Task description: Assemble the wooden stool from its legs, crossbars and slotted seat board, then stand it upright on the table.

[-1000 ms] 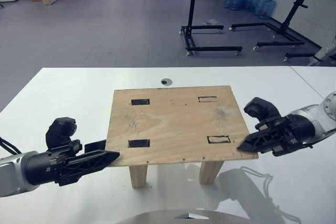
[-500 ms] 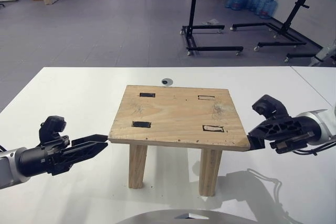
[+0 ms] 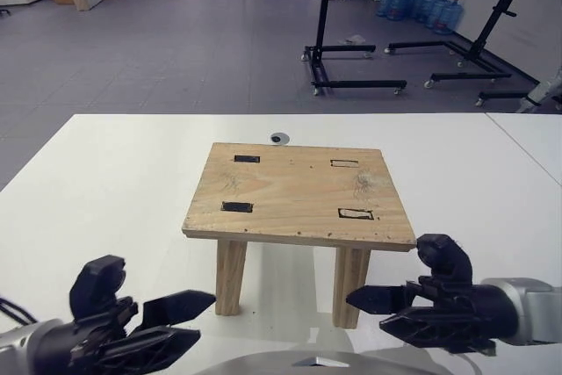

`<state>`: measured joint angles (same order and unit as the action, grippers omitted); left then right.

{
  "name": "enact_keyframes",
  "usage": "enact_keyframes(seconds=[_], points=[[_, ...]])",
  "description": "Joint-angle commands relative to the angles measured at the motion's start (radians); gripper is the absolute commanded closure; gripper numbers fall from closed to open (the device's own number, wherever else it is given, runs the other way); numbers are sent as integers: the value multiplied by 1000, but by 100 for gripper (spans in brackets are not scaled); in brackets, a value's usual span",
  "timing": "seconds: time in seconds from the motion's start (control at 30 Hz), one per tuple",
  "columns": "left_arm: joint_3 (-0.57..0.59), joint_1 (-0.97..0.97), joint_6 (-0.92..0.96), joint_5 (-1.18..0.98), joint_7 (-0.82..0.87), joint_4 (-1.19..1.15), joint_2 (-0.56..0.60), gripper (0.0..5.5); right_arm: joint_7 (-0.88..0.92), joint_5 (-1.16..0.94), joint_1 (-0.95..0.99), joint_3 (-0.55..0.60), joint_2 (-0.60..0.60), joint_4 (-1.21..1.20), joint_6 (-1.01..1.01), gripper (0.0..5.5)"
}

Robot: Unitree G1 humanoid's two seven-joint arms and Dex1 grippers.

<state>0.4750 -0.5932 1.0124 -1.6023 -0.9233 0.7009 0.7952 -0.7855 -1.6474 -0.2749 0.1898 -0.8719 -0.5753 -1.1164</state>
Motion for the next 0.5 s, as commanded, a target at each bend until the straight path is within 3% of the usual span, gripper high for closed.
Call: enact_keyframes(seconds=[0.03,0.23,0.5], points=[[-180,228,-39,142,79,-120,-42,154,12,287,149,-147,152,94,149,99],[-397,478,-140,465,100,-366,-140,154,-156,636,371,-309,281,411,338,99],[-457,725,-292,720,22,-663,-221,154,-291,873,615,-368,440,778,483,99]])
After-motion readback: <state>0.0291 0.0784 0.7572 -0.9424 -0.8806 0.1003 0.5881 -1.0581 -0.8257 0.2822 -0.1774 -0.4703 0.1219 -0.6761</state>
